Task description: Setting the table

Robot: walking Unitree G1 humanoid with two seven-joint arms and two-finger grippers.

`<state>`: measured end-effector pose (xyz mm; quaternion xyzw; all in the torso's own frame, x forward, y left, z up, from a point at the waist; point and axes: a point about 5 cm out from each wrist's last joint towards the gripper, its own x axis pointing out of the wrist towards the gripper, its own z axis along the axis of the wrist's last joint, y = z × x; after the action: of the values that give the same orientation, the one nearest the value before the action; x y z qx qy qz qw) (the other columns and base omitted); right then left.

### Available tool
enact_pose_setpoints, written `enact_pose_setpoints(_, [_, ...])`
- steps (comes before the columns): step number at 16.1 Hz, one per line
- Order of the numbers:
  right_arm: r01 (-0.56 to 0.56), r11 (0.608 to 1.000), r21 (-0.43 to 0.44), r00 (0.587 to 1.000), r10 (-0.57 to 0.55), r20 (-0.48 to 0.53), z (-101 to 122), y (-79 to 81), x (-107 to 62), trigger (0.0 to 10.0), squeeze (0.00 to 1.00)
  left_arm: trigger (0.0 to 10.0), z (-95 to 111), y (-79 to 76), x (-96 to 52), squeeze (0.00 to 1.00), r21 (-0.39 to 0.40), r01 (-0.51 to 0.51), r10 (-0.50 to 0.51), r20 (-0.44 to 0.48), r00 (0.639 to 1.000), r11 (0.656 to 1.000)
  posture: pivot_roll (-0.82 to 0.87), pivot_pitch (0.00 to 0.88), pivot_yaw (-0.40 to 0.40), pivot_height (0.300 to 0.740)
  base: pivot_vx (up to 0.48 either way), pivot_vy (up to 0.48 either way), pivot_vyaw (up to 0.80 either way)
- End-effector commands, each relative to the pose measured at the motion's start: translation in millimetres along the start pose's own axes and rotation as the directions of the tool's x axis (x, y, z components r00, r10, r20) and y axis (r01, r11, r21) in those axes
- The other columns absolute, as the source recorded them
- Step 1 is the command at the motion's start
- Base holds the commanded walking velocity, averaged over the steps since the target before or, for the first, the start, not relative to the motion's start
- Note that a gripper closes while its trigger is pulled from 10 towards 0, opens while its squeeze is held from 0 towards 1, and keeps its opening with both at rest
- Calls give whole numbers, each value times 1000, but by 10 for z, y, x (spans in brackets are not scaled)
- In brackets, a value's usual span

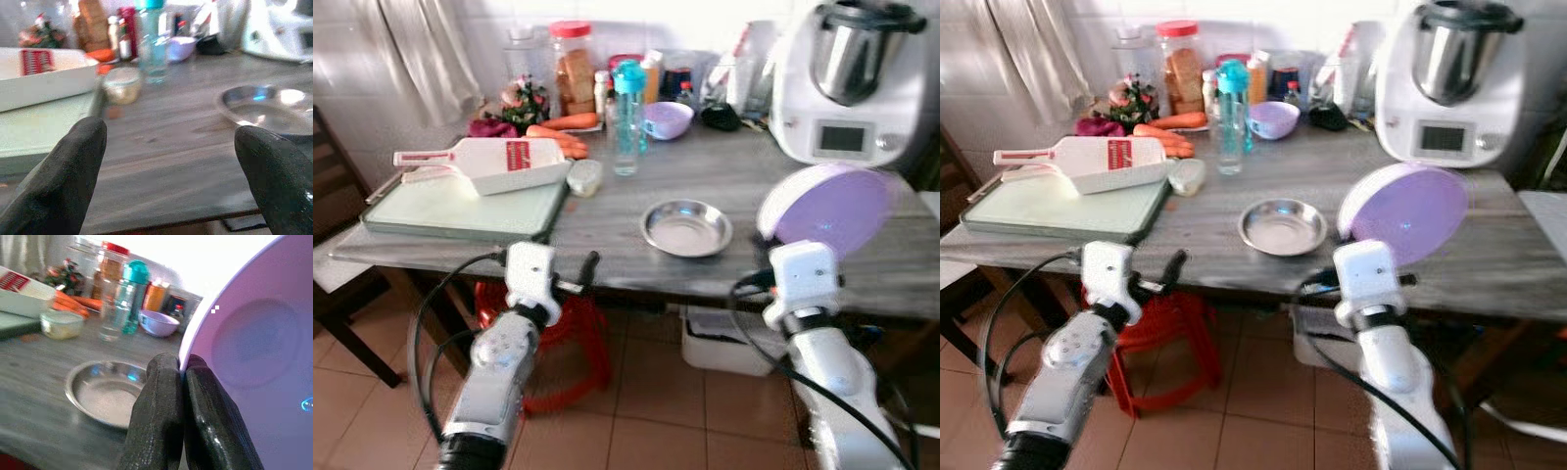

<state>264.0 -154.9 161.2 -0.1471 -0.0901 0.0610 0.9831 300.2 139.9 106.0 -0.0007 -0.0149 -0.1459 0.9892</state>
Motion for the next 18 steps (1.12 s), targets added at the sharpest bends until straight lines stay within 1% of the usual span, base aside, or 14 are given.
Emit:
enact_pose_setpoints(1, [27, 1000, -10, 1000, -27, 10, 18, -71, 0, 10000, 0, 10000, 48, -36, 31, 0, -5, 21, -21, 14, 1000, 1000, -70, 4, 32, 740, 356, 0, 0])
enact_pose_setpoints(6, [19, 1000, -22, 1000, -19, 22, 32, -59, -1, 10000, 0, 10000, 49, -57, 32, 0, -6, 26, -26, 14, 1000, 1000, -69, 4, 33, 740, 356, 0, 0])
enact_pose_setpoints(9, [20, 1000, -17, 1000, -20, 23, 32, -59, 2, 10000, 0, 10000, 50, -62, 37, 0, -8, 28, -28, 14, 1000, 1000, -72, 4, 32, 740, 356, 0, 477])
enact_pose_setpoints(13, [15, 1000, -15, 1000, -15, 20, 25, -54, -1, 10000, 0, 10000, 36, -66, 27, 0, -11, 32, -32, 8, 999, 999, -73, 3, 30, 740, 353, 0, 0])
enact_pose_setpoints(14, [10, 1000, -7, 1000, -10, 22, 27, -49, -2, 10000, 0, 10000, 38, -89, 25, 0, -21, 50, -50, 16, 999, 999, -72, 1, 28, 740, 0, 0, 0])
enact_pose_setpoints(16, [5, 1000, -7, 1000, -5, 25, 32, -53, 0, 10000, 0, 10000, 46, -90, 18, 0, -27, 45, -44, 24, 999, 999, -74, 1, 27, 740, 0, 0, 0])
enact_pose_setpoints(18, [-3, 1000, 12, 1000, 2, 31, 42, -52, 3, 10000, 0, 10000, 61, -68, -16, 0, -8, 56, -55, 34, 998, 998, -73, 0, 27, 740, 0, 0, 0])
